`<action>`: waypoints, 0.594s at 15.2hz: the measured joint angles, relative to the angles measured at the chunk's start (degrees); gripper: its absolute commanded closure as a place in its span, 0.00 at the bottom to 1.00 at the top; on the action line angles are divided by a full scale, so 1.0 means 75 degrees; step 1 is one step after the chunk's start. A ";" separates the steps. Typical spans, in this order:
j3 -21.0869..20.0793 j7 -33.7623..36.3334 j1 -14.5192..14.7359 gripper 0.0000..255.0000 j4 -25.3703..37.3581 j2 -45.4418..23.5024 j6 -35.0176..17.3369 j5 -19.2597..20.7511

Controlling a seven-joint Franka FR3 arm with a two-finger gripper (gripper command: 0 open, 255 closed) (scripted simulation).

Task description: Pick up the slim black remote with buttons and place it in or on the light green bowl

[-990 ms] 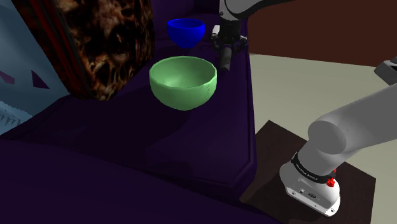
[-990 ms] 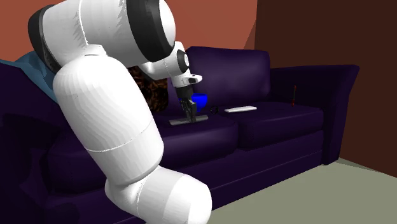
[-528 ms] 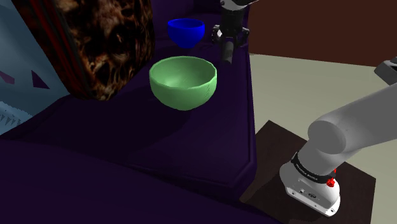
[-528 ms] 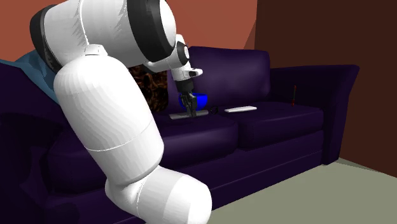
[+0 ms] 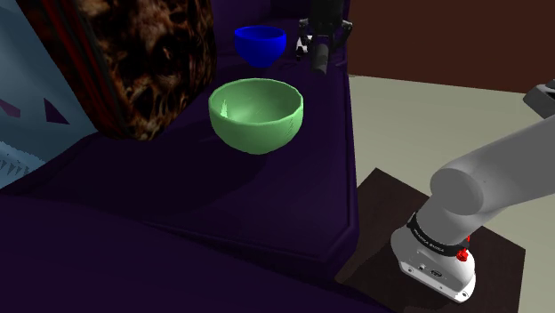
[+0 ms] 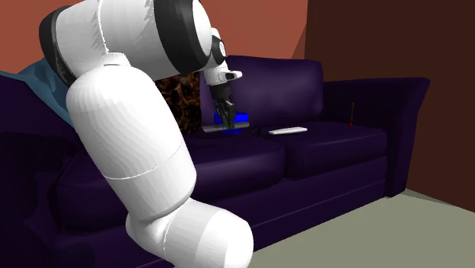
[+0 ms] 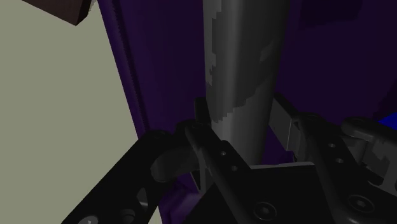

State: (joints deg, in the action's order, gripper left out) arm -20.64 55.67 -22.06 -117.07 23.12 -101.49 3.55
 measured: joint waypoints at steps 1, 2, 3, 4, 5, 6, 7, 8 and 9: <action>0.0006 -0.0020 -0.0008 1.00 0.0151 -0.0019 0.0131 0.0006; 0.0016 -0.0037 -0.0009 1.00 0.0228 -0.0008 0.0216 0.0003; 0.0007 -0.0034 -0.0012 1.00 0.0343 -0.0031 0.0310 0.0007; 0.0013 -0.0052 -0.0021 1.00 0.0465 -0.0059 0.0405 0.0017; 0.0021 -0.0071 -0.0029 1.00 0.0588 -0.0074 0.0512 0.0021; 0.0026 -0.0086 -0.0034 1.00 0.0702 -0.0085 0.0614 0.0025; 0.0013 -0.0083 -0.0041 1.00 0.0878 -0.0139 0.0739 0.0039; 0.0017 -0.0098 -0.0047 1.00 0.0997 -0.0157 0.0840 0.0044; 0.0014 -0.0105 -0.0052 1.00 0.1129 -0.0181 0.0948 0.0051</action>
State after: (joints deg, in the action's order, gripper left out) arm -20.54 54.88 -22.45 -108.60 21.76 -94.38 3.94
